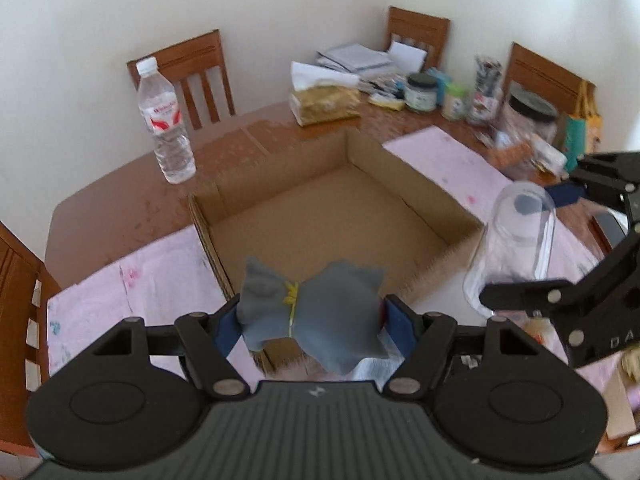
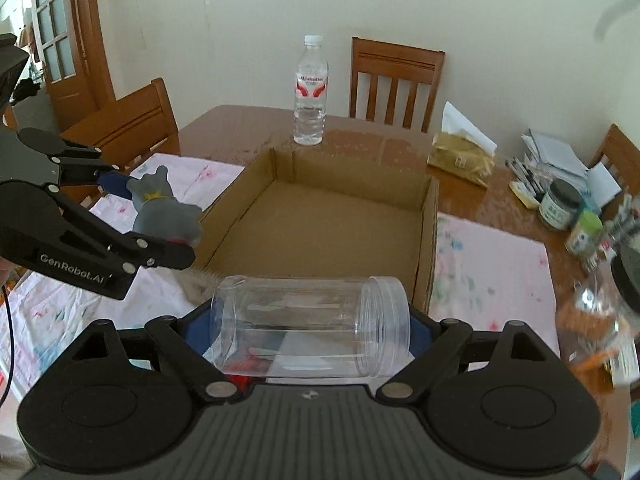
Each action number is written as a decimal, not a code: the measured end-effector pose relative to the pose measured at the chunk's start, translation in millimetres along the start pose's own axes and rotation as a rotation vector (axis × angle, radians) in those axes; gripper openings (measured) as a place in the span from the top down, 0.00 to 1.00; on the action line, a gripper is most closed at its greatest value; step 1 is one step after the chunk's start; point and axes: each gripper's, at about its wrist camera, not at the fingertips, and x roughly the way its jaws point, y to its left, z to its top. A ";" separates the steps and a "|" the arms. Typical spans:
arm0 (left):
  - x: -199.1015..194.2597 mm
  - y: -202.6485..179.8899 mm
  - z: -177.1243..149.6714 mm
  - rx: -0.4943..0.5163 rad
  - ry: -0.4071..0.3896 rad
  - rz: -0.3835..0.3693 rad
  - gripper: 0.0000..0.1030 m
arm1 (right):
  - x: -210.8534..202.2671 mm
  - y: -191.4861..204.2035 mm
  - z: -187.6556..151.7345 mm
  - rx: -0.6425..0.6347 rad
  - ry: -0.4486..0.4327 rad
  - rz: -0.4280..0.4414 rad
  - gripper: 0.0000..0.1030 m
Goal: Organize rigid objects
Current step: 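Carry the toy and jar over the cardboard box and release both inside, then move the left tool to the light blue case while the right tool approaches the capsule bottle, then grasp the light blue case with the left tool while the right tool grasps the capsule bottle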
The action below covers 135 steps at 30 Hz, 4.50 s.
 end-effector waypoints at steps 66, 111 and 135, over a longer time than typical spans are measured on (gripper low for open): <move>11.7 27.0 -100.5 -0.234 0.068 0.159 0.04 | 36.0 -11.0 37.7 0.077 -0.016 -0.119 0.00; 27.9 46.9 -177.2 -0.321 0.209 0.164 0.00 | 33.9 -28.7 -107.6 0.226 0.252 -0.070 0.00; 34.0 31.5 -167.1 -0.325 0.196 0.199 0.00 | 56.2 22.5 -128.9 0.154 0.350 -0.137 0.00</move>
